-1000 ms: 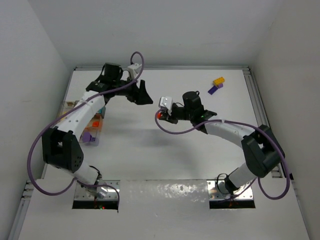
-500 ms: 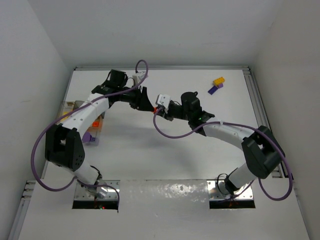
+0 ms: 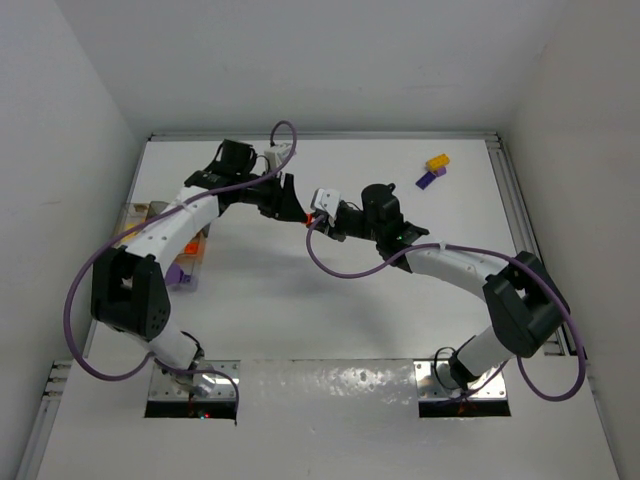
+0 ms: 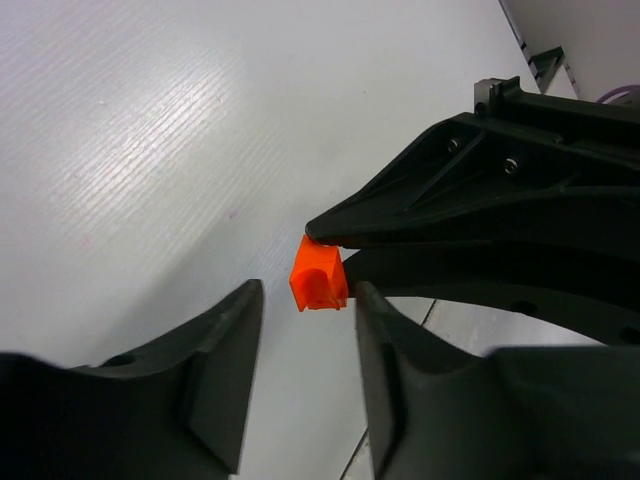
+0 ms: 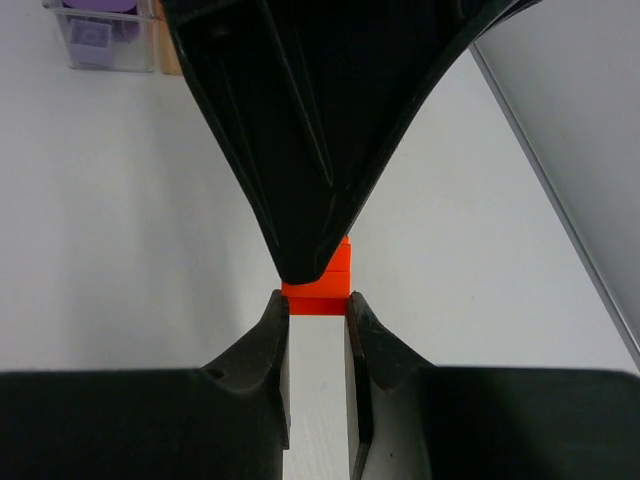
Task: Sort the legos into containers by color
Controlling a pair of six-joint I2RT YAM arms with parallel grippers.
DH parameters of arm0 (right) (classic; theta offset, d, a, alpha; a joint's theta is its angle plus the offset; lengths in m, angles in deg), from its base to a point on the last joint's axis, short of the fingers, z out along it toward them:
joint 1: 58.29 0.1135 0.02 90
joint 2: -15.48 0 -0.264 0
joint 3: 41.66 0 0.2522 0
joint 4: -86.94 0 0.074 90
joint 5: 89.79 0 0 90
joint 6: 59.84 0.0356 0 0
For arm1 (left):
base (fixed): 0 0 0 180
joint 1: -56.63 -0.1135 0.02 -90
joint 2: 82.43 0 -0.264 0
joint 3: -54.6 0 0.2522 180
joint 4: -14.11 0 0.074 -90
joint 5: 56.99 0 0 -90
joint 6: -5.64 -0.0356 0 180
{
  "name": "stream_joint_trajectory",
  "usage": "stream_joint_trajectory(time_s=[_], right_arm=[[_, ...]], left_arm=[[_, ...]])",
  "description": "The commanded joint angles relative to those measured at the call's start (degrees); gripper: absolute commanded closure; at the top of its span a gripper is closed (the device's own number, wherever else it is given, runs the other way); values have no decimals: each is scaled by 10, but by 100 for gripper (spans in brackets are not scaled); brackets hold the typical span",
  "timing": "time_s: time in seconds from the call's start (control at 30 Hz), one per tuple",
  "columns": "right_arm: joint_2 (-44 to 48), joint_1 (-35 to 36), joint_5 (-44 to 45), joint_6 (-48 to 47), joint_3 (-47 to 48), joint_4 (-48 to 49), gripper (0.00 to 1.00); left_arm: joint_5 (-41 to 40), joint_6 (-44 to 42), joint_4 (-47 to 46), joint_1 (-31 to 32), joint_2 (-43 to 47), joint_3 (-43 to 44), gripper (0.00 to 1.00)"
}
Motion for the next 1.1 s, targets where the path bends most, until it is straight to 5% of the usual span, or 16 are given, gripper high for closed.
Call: stream_joint_trajectory(time_s=[0.0,0.33,0.47,1.07], right_arm=[[14,5,-16,-1,12,26,100],[11,8,-22,-7,10,24,100],[12,9,-21,-8,6,22,100],[22,-10,78,-32,-71,-30,100]], left_arm=[[-6,5,-8,5,-2,8,63],[10,22,-30,5,1,-8,81],[12,32,-34,4,-3,-5,100],[-15,-76,76,-29,13,31,100]])
